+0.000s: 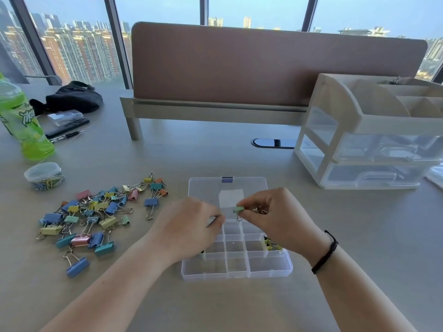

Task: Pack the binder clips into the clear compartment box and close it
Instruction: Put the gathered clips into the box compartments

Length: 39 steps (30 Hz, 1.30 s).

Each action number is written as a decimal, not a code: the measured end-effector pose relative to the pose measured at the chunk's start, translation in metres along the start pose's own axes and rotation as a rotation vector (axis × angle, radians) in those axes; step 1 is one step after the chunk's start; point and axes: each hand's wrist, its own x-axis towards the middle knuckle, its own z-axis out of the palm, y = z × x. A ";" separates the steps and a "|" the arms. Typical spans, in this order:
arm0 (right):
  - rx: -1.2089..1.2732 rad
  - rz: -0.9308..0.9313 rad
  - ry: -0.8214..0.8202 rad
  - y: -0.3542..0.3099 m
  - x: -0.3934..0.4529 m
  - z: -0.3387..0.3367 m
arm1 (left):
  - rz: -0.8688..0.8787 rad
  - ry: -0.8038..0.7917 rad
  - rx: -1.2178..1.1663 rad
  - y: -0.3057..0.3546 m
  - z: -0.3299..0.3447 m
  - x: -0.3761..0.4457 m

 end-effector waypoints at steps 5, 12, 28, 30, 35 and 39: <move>-0.101 -0.066 -0.055 -0.004 -0.003 0.008 | 0.016 0.081 -0.063 -0.001 0.002 -0.001; -0.318 -0.180 -0.107 -0.010 -0.003 0.013 | 0.013 0.022 -0.073 -0.004 0.004 -0.001; -0.326 -0.158 -0.133 -0.010 0.002 0.022 | 0.009 -0.011 -0.070 -0.005 0.006 0.000; -0.307 -0.142 -0.123 -0.008 0.001 0.020 | -0.011 -0.008 -0.081 -0.004 0.006 0.001; -0.098 -0.056 0.066 -0.002 0.004 -0.005 | -0.116 -0.067 -0.097 0.002 0.002 0.005; -0.009 0.016 0.256 0.008 0.007 -0.027 | -0.188 -0.114 -0.082 0.009 0.002 0.012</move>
